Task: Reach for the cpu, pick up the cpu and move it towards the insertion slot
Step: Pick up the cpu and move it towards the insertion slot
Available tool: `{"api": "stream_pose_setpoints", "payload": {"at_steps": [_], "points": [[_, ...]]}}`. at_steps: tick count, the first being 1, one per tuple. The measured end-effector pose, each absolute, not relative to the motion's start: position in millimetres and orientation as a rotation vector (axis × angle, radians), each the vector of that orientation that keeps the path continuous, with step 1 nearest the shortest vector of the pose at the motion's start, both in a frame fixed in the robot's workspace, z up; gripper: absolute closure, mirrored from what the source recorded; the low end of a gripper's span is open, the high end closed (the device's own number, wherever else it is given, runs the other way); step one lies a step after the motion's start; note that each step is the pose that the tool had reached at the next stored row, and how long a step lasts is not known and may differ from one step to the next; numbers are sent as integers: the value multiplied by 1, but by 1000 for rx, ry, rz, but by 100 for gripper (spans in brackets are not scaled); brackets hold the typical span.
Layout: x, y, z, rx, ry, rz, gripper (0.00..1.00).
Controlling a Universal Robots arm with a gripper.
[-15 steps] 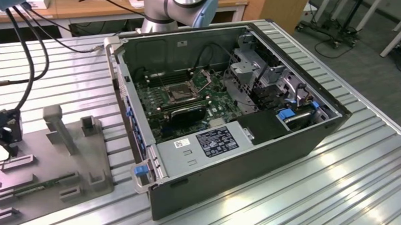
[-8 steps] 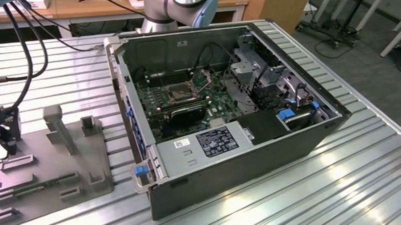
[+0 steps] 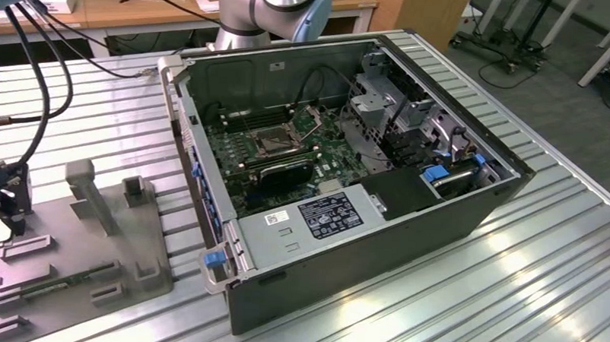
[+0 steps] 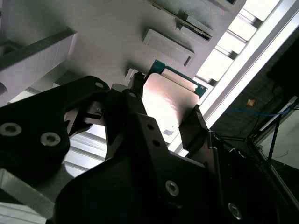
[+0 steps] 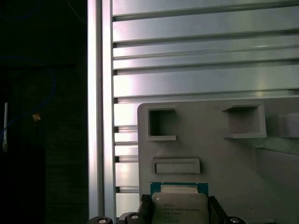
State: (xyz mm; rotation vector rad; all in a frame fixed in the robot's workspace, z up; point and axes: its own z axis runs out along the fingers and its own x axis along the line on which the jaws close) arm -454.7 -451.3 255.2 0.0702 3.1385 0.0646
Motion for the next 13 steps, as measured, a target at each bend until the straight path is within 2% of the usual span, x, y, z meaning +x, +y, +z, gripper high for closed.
{"api": "stream_pose_setpoints", "payload": {"at_steps": [13], "points": [[-455, -451, 265, 70, 3139, 65, 45]]}}
